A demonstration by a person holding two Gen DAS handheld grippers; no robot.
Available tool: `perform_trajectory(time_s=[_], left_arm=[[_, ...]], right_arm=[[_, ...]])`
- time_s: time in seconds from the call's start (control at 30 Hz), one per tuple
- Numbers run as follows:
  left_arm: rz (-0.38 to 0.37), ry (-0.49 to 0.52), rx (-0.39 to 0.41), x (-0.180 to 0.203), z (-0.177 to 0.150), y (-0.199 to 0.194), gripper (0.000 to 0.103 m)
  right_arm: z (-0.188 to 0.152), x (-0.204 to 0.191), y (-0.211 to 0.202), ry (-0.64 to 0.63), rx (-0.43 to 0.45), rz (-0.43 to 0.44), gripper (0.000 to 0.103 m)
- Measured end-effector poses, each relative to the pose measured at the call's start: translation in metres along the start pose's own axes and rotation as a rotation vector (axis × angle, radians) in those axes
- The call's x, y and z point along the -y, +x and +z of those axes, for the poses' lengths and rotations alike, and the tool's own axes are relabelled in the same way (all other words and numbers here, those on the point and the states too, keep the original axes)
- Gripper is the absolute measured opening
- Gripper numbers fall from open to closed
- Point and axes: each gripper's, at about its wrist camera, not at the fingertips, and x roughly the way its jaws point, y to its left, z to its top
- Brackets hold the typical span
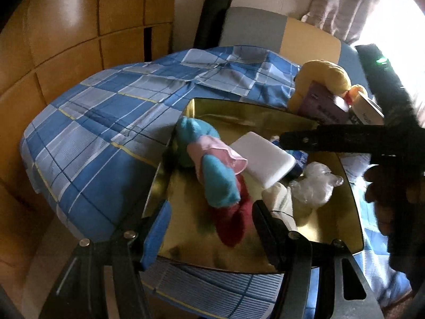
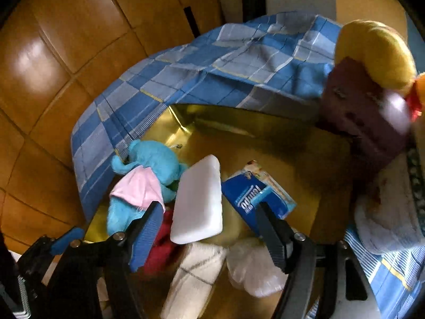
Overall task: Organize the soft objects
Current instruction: 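Lower the white foam block onto the gold tray and open the right tool, then move both tools back toward the remaining items on the bed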
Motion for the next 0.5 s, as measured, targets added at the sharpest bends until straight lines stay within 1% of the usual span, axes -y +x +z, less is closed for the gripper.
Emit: perform_trajectory(time_s=[0.13, 0.23, 0.37, 0.5], left_arm=[[-0.007, 0.023, 0.007, 0.008, 0.001, -0.003, 0.064], [-0.018, 0.042, 0.005, 0.016, 0.001, -0.006, 0.064], [-0.035, 0.077, 0.004, 0.029, -0.001, -0.009, 0.064], [-0.052, 0.118, 0.004, 0.044, -0.004, -0.012, 0.064]], right_arm=[[-0.015, 0.001, -0.028, -0.037, 0.047, -0.033, 0.073], [-0.033, 0.008, -0.049, -0.053, 0.077, -0.069, 0.073], [-0.056, 0.029, -0.074, -0.025, 0.106, -0.118, 0.073], [-0.078, 0.058, -0.102, 0.033, 0.144, -0.167, 0.073]])
